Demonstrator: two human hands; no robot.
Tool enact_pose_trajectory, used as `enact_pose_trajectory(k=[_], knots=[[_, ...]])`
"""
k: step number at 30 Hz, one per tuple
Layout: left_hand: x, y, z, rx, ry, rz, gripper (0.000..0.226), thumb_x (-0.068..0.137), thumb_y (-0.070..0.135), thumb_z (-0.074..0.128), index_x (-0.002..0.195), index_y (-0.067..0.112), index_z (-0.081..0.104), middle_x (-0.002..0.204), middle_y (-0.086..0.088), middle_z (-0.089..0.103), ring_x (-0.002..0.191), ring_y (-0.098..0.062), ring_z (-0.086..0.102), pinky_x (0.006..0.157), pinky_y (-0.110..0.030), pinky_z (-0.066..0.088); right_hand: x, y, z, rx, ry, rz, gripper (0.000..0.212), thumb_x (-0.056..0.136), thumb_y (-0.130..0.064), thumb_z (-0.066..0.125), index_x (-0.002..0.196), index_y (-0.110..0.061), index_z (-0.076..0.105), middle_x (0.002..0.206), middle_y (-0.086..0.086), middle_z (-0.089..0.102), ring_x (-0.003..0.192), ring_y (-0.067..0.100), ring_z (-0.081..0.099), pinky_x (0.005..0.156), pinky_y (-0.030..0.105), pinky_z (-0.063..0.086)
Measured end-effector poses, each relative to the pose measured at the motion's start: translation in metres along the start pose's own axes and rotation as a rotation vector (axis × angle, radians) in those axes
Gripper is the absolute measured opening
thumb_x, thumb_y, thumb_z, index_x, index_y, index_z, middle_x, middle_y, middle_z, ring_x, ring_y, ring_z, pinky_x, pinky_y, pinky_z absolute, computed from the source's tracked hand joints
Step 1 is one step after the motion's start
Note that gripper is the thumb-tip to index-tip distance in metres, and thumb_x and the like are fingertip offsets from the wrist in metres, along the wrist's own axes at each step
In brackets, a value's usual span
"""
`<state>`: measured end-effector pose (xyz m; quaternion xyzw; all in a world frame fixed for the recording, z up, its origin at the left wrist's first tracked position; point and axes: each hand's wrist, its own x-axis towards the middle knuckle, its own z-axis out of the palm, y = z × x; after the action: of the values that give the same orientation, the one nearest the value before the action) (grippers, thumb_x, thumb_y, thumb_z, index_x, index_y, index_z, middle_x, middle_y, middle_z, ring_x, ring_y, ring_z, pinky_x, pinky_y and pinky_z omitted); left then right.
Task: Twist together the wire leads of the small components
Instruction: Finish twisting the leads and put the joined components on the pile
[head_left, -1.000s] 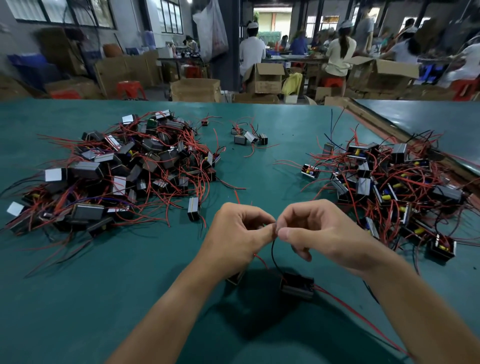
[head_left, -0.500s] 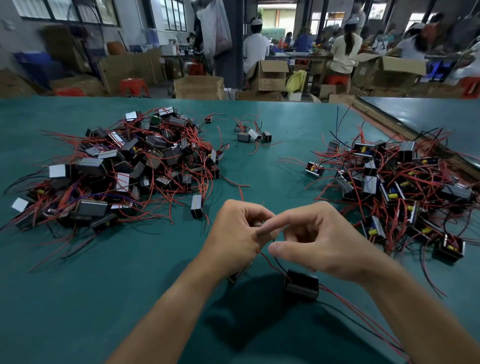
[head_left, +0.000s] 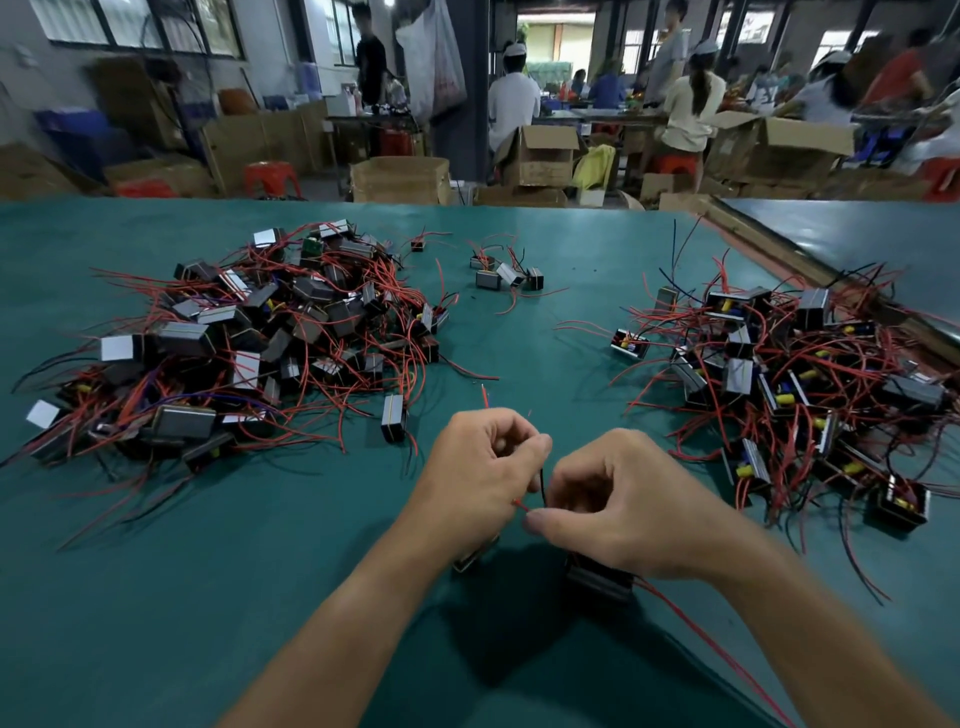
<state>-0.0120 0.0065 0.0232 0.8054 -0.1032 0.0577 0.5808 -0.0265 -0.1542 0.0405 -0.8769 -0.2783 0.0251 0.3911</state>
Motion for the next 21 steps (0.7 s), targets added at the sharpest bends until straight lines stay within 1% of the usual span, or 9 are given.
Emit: enact_pose_trajectory(k=[2,5,7,9,11,13,15,18,21], knots=[[0.0005,-0.0016,0.0006,-0.010,0.013,-0.034,0.023,0.090,0.010,0.062,0.068,0.009,0.060,0.046,0.004,0.058,0.038,-0.003,0.042,0.043,-0.016,0.035,0.0012,-0.0001,0.0005,-0.047,0.035,-0.001,0.038,0.074,-0.037,0.076,0.055,-0.011,0.055,0.047,0.007,0.047,0.044,0.004,0.033,0.044,0.025,0.029],[0.0009,-0.0025,0.0026,-0.037,0.038,-0.059,0.026,0.089,0.009,0.064,0.064,0.011,0.058,0.045,0.004,0.059,0.036,-0.002,0.046,0.042,-0.014,0.036,0.0011,-0.0004,0.0013,0.063,-0.011,0.008,0.030,0.077,-0.031,0.078,0.058,-0.014,0.061,0.048,0.009,0.041,0.047,0.010,0.032,0.045,0.028,0.025],[0.0011,-0.0036,0.0031,-0.021,0.058,-0.067,0.027,0.088,0.010,0.066,0.062,0.013,0.057,0.045,0.003,0.060,0.037,-0.003,0.048,0.043,-0.016,0.037,0.0008,0.0000,0.0011,0.146,-0.048,0.013,0.022,0.080,-0.023,0.078,0.062,-0.015,0.067,0.048,0.001,0.038,0.047,0.010,0.030,0.045,0.027,0.023],[0.0012,-0.0059,0.0029,0.015,0.075,-0.073,0.027,0.086,0.014,0.068,0.061,0.014,0.057,0.047,0.000,0.062,0.039,-0.008,0.051,0.047,-0.021,0.039,0.0012,0.0009,0.0006,0.179,-0.076,0.014,0.020,0.081,-0.015,0.076,0.063,-0.014,0.067,0.049,-0.001,0.041,0.048,0.012,0.032,0.046,0.028,0.024],[0.0011,-0.0075,0.0031,0.032,0.084,-0.072,0.025,0.082,0.019,0.069,0.061,0.012,0.058,0.050,-0.003,0.065,0.043,-0.014,0.054,0.051,-0.029,0.043,0.0020,0.0026,0.0004,0.209,-0.078,0.018,0.021,0.081,-0.010,0.073,0.062,-0.013,0.065,0.051,0.000,0.042,0.050,0.012,0.033,0.047,0.030,0.025],[0.0011,-0.0071,0.0039,0.044,0.094,-0.069,0.022,0.075,0.027,0.066,0.061,0.011,0.059,0.051,-0.004,0.066,0.044,-0.015,0.057,0.051,-0.034,0.046,0.0022,0.0038,0.0002,0.233,-0.064,0.024,0.020,0.079,-0.011,0.070,0.061,-0.012,0.063,0.050,-0.003,0.043,0.049,0.010,0.034,0.046,0.027,0.026],[0.0015,-0.0064,0.0045,0.067,0.107,-0.075,0.024,0.070,0.033,0.062,0.061,0.012,0.059,0.051,-0.003,0.065,0.044,-0.015,0.056,0.051,-0.034,0.047,0.0028,0.0047,0.0001,0.232,-0.043,0.032,0.015,0.074,-0.015,0.064,0.060,-0.011,0.060,0.050,-0.006,0.044,0.048,0.009,0.035,0.046,0.024,0.027],[0.0022,-0.0072,0.0047,0.105,0.113,-0.076,0.026,0.068,0.038,0.060,0.060,0.013,0.059,0.049,-0.002,0.065,0.041,-0.013,0.050,0.050,-0.031,0.042,0.0043,0.0063,-0.0001,0.206,-0.032,0.020,0.015,0.073,-0.016,0.060,0.059,-0.014,0.056,0.050,-0.006,0.040,0.049,0.009,0.033,0.046,0.025,0.026],[0.0020,-0.0075,0.0048,0.142,0.127,-0.071,0.029,0.068,0.041,0.059,0.060,0.013,0.059,0.050,-0.002,0.065,0.042,-0.015,0.050,0.050,-0.035,0.045,0.0050,0.0070,-0.0001,0.194,-0.029,0.007,0.018,0.074,-0.014,0.060,0.057,-0.015,0.053,0.050,-0.007,0.037,0.049,0.007,0.031,0.046,0.024,0.025]])
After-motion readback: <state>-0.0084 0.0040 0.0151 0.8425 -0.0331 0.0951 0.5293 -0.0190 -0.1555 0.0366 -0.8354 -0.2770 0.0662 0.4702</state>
